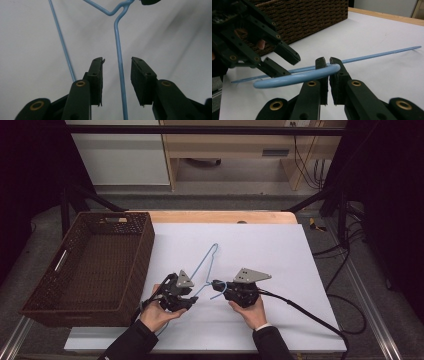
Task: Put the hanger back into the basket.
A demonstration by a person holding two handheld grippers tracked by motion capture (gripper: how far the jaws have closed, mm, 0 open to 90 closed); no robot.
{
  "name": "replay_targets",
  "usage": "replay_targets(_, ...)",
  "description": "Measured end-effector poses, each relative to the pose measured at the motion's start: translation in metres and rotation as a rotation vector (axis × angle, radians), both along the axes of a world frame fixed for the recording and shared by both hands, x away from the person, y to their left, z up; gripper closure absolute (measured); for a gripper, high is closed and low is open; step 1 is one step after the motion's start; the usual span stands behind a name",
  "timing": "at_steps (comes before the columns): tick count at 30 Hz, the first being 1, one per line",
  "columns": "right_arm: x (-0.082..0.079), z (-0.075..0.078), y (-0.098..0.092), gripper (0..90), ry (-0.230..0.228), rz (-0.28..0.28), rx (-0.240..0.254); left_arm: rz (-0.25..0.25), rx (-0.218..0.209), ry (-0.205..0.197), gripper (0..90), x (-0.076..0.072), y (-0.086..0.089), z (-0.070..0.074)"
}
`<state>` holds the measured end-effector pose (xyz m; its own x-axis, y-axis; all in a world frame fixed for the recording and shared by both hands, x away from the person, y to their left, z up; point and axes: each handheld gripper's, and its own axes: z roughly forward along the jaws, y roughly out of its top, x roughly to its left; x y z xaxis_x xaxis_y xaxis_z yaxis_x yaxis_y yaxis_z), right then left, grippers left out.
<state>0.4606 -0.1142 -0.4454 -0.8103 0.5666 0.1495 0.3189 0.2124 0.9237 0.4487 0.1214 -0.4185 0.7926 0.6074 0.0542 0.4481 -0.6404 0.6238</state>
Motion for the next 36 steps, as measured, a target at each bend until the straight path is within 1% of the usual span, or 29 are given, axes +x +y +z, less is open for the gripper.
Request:
replay_targets(2, 0.000, 0.000, 0.000, 85.6, -0.004, 0.003, -0.001, -0.002, 0.017, 0.006, 62.4, 0.002, -0.004, -0.004)
replay_targets(5, 0.000, 0.000, 0.000, 85.6, -0.002, 0.003, -0.002, -0.010, 0.034, -0.002, 68.3, 0.002, -0.011, -0.010)
replay_targets(6, 0.000, 0.000, 0.000, 85.6, 0.002, 0.001, -0.003, -0.006, 0.036, -0.006, 70.1, 0.002, -0.013, -0.011)
replay_targets(7, 0.000, 0.000, 0.000, 85.6, 0.002, 0.001, -0.003, -0.009, 0.041, -0.008, 70.1, 0.002, -0.013, -0.012)
replay_targets(9, 0.000, 0.000, 0.000, 85.6, -0.004, 0.004, -0.004, 0.000, 0.022, -0.015, 76.5, 0.001, -0.014, -0.013)
replay_targets(10, 0.000, 0.000, 0.000, 85.6, -0.002, 0.003, -0.003, 0.001, 0.021, -0.020, 78.5, 0.001, -0.013, -0.012)
replay_targets(11, 0.000, 0.000, 0.000, 85.6, -0.002, 0.003, -0.003, 0.000, 0.018, -0.025, 78.5, 0.000, -0.013, -0.012)
replay_targets(12, 0.000, 0.000, 0.000, 85.5, -0.004, 0.004, -0.004, 0.008, 0.020, -0.033, 82.2, -0.001, -0.014, -0.011)
replay_targets(13, 0.000, 0.001, 0.000, 85.5, 0.000, 0.001, -0.002, 0.008, 0.020, -0.033, 83.6, -0.001, -0.014, -0.011)
replay_targets(15, -0.001, 0.002, -0.001, 85.5, -0.001, -0.002, -0.003, 0.014, 0.017, -0.036, 84.3, -0.001, -0.014, -0.011)
replay_targets(16, -0.001, 0.002, -0.001, 85.4, -0.003, -0.003, -0.004, 0.025, 0.012, -0.047, 84.6, -0.002, -0.015, -0.012)
replay_targets(17, -0.001, 0.002, -0.001, 85.4, -0.003, -0.003, -0.004, 0.025, 0.012, -0.047, 85.1, -0.002, -0.015, -0.012)
replay_targets(18, -0.001, 0.002, -0.001, 85.2, -0.007, -0.004, -0.005, 0.045, 0.013, -0.059, 85.7, -0.003, -0.015, -0.012)
replay_targets(22, -0.002, 0.003, -0.001, 84.4, -0.007, -0.002, -0.003, 0.063, 0.010, -0.062, 86.9, -0.004, -0.015, -0.012)
replay_targets(23, -0.002, 0.003, -0.001, 83.6, -0.005, -0.002, -0.002, 0.067, 0.013, -0.072, 87.0, -0.005, -0.015, -0.011)
replay_targets(25, -0.002, 0.005, -0.002, 79.4, -0.003, -0.013, -0.007, 0.069, 0.015, -0.071, 87.0, -0.005, -0.015, -0.010)
replay_targets(26, -0.003, 0.005, -0.003, 78.0, -0.002, -0.015, -0.009, 0.068, 0.002, -0.072, 87.1, -0.005, -0.013, -0.009)
replay_targets(27, -0.004, 0.006, -0.003, 76.2, -0.012, -0.016, -0.014, 0.068, 0.002, -0.072, 87.1, -0.005, -0.013, -0.009)
replay_targets(28, -0.005, 0.007, -0.004, 74.0, -0.012, -0.018, -0.017, 0.073, -0.007, -0.078, 87.1, -0.005, -0.010, -0.006)
replay_targets(29, -0.006, 0.008, -0.004, 72.4, -0.010, -0.018, -0.019, 0.073, -0.007, -0.078, 87.1, -0.005, -0.010, -0.006)
replay_targets(30, -0.007, 0.009, -0.005, 70.6, -0.010, -0.016, -0.020, 0.075, -0.021, -0.085, 87.2, -0.006, -0.007, -0.002)
replay_targets(31, -0.007, 0.009, -0.005, 70.6, -0.010, -0.016, -0.020, 0.075, -0.021, -0.085, 87.2, -0.006, -0.007, -0.002)
replay_targets(32, -0.010, 0.012, -0.007, 66.0, -0.019, -0.015, -0.028, 0.069, -0.032, -0.087, 87.2, -0.006, -0.003, 0.004)
replay_targets(33, -0.010, 0.012, -0.007, 66.0, -0.019, -0.015, -0.028, 0.069, -0.032, -0.087, 87.3, -0.006, -0.003, 0.004)
replay_targets(34, -0.013, 0.016, -0.009, 60.7, -0.026, -0.021, -0.035, 0.068, -0.046, -0.087, 87.3, -0.007, -0.001, 0.006)
replay_targets(35, -0.013, 0.016, -0.009, 60.7, -0.026, -0.021, -0.035, 0.068, -0.056, -0.090, 87.3, -0.007, 0.001, 0.009)
replay_targets(36, -0.015, 0.018, -0.011, 58.2, -0.030, -0.025, -0.036, 0.066, -0.063, -0.090, 87.3, -0.008, 0.002, 0.011)
